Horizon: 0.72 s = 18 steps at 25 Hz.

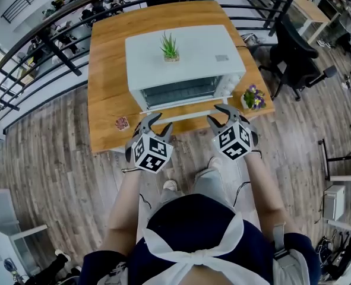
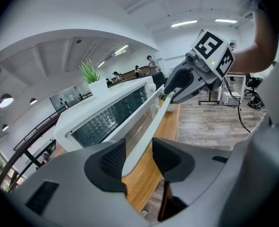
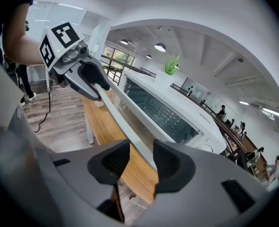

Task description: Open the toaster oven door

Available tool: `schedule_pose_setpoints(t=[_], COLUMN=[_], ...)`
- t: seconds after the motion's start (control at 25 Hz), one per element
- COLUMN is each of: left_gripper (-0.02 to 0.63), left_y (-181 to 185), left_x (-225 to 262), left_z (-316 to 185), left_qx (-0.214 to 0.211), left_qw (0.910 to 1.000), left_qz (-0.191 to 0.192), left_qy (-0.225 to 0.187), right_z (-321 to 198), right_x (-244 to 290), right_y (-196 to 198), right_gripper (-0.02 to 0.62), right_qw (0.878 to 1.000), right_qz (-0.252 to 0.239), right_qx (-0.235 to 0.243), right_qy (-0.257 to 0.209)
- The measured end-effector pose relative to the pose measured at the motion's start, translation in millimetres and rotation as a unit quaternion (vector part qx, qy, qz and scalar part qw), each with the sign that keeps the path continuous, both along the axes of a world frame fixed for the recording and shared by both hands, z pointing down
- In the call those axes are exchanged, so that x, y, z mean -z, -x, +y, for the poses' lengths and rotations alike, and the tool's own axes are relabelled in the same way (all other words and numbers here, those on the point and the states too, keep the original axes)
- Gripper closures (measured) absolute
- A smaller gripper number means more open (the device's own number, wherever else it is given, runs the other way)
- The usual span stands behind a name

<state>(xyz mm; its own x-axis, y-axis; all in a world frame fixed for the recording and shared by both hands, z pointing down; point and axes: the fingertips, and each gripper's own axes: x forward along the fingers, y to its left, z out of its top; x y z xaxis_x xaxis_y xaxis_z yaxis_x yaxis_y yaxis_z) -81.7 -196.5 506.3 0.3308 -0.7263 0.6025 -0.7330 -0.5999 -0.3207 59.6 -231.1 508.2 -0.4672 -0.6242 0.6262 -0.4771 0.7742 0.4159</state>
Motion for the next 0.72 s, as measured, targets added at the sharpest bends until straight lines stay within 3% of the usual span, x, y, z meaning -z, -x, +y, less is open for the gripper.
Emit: schedule_pose_setpoints(t=[0.72], left_gripper=[0.426], left_y=[-7.1], left_x=[-22.1], left_z=[22.0], left_qx=[-0.004], left_qw=[0.9996], left_qz=[-0.024], left_qy=[0.014], right_z=[21.4], right_x=[-21.4], right_y=[-6.8], right_gripper=[0.434], right_qw=[1.0], right_qz=[0.01], right_qx=[-0.003], right_qy=[0.013])
